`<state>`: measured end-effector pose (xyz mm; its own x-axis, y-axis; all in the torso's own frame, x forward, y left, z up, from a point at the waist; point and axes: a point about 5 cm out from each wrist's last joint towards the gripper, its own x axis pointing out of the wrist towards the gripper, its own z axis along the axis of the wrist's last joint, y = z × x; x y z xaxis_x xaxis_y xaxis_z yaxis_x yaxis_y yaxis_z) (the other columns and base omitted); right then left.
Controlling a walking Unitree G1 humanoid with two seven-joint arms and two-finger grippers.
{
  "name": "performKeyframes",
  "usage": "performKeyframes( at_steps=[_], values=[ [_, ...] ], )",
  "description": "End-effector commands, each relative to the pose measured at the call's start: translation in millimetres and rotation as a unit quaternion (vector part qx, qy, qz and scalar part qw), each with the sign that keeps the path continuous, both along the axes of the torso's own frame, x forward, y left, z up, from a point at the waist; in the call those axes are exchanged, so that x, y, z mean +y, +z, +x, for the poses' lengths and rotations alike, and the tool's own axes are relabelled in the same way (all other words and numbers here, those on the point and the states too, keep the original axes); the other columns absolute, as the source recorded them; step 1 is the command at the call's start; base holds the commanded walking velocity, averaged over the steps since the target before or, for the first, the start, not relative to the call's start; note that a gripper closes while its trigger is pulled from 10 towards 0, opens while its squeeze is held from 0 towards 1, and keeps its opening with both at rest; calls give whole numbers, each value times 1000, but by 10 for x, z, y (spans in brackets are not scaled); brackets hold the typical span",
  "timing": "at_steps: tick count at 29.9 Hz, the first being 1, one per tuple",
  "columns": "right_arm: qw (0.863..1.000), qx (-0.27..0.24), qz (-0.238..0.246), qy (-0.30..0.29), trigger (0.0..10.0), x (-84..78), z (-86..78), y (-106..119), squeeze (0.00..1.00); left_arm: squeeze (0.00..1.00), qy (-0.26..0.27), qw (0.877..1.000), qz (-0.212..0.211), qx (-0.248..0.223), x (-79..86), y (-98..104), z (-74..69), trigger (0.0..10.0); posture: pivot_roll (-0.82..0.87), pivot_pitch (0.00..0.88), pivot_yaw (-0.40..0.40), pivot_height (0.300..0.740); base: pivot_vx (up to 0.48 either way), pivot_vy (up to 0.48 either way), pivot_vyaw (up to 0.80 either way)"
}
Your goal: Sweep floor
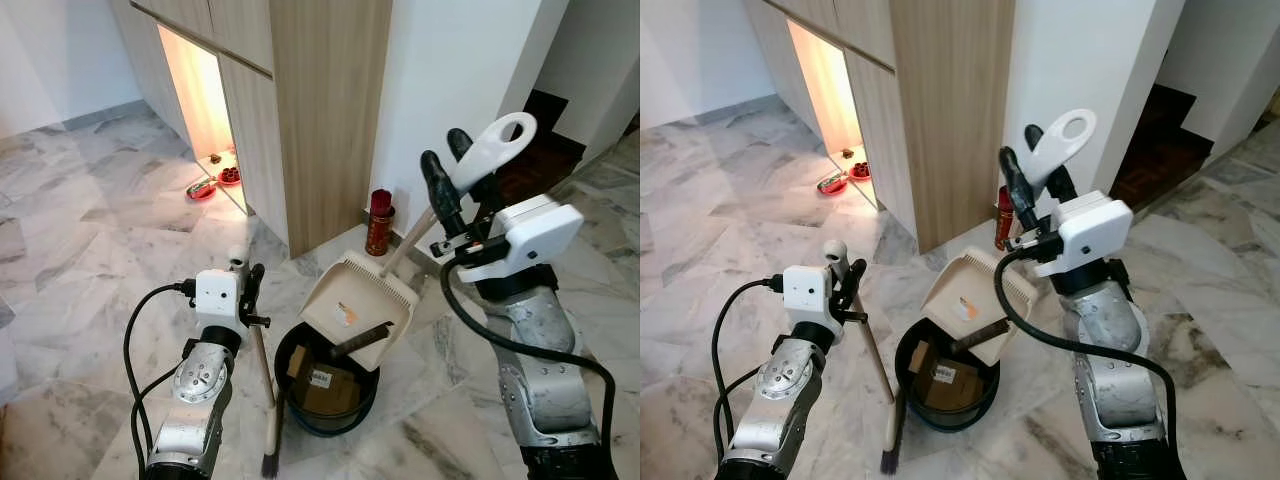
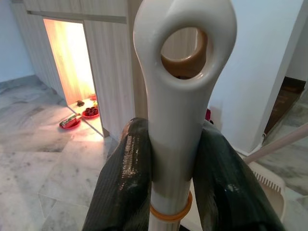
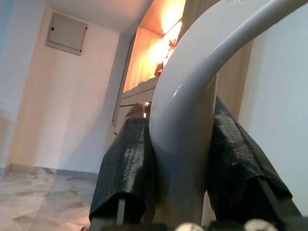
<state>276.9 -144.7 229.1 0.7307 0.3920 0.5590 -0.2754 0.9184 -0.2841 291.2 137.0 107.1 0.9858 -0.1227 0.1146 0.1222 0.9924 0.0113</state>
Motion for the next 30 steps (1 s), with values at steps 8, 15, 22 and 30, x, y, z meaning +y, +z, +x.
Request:
performKeyframes(
  at_steps=[8, 15, 22, 30],
  values=[
    [998, -50, -15, -23, 10000, -3, -23, 150, 0, 0, -3, 999, -2, -34, -13, 121, 14, 10000, -38, 0, 11, 740, 0, 0, 0],
    [991, -42, -38, -121, 10000, -181, 82, 107, 0, 0, -3, 999, -2, -33, -15, 120, 16, 10000, -40, 0, 12, 740, 0, 0, 0],
    [962, -29, -18, -270, 10000, -604, 165, 95, 0, 0, -3, 999, -1, -32, -5, 115, 10, 10000, -41, 0, 14, 740, 0, 0, 0],
    [919, 26, 37, -391, 10000, -1008, 152, -127, 0, 0, -3, 1000, 0, -29, 6, 110, 7, 10000, -48, 0, 18, 740, 0, 0, 0]
  ],
)
